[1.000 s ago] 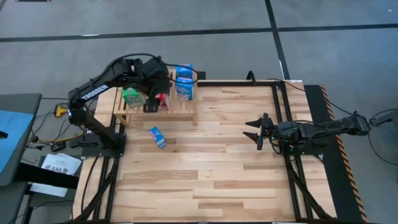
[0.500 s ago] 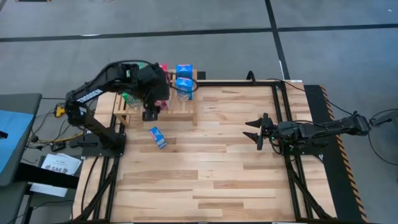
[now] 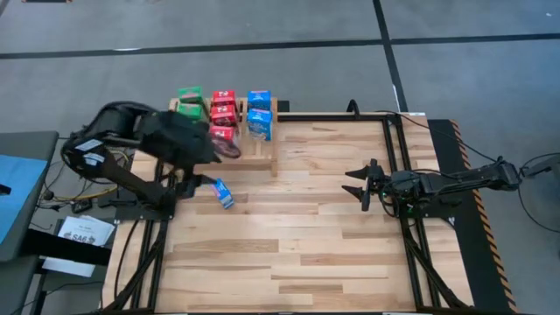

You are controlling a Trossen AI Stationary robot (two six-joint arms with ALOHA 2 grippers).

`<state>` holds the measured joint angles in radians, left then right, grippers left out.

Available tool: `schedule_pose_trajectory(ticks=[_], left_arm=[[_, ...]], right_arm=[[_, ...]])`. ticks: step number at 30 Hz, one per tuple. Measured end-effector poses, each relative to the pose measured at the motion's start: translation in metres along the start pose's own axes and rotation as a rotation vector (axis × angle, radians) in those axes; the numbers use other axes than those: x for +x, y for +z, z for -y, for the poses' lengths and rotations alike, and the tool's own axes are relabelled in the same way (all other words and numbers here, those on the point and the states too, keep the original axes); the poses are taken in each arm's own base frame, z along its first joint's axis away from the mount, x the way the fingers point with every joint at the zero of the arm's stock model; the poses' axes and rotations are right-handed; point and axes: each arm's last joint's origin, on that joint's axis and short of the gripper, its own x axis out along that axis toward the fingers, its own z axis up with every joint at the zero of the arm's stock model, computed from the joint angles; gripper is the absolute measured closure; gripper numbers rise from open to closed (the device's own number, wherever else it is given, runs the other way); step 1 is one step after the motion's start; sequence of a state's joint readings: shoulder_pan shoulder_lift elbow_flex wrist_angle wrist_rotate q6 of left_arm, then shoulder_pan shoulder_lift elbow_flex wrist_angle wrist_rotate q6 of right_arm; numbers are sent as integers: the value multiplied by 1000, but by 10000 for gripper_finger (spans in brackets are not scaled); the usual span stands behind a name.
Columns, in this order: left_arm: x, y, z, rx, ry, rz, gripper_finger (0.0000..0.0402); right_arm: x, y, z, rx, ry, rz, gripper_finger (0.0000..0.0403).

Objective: Stack cereal on shelf
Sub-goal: Put the blue cereal on the shelf aligned with the other blue cereal box

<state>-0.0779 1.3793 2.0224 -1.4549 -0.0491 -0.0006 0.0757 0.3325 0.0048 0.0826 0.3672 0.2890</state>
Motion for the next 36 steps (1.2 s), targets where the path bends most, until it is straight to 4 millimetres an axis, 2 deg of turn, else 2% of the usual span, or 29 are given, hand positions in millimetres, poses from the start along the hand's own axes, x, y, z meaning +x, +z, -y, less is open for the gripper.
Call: schedule_pose_trajectory(ticks=[4, 8, 14, 21, 27, 36], left_arm=[[-10, -7, 11, -35, 58, 28, 142], [-3, -19, 18, -160, 186, 5, 142], [27, -39, 24, -424, 298, -113, 142], [66, -63, 26, -638, 404, -248, 142], [88, -74, 31, -820, 471, -226, 142], [115, -75, 37, -980, 442, -143, 142]], right_arm=[[0, 0, 0, 0, 0, 0, 117], [0, 0, 0, 0, 0, 0, 117], [0, 0, 0, 0, 0, 0, 117], [0, 0, 0, 0, 0, 0, 117], [0, 0, 0, 0, 0, 0, 117], [0, 0, 0, 0, 0, 0, 117]])
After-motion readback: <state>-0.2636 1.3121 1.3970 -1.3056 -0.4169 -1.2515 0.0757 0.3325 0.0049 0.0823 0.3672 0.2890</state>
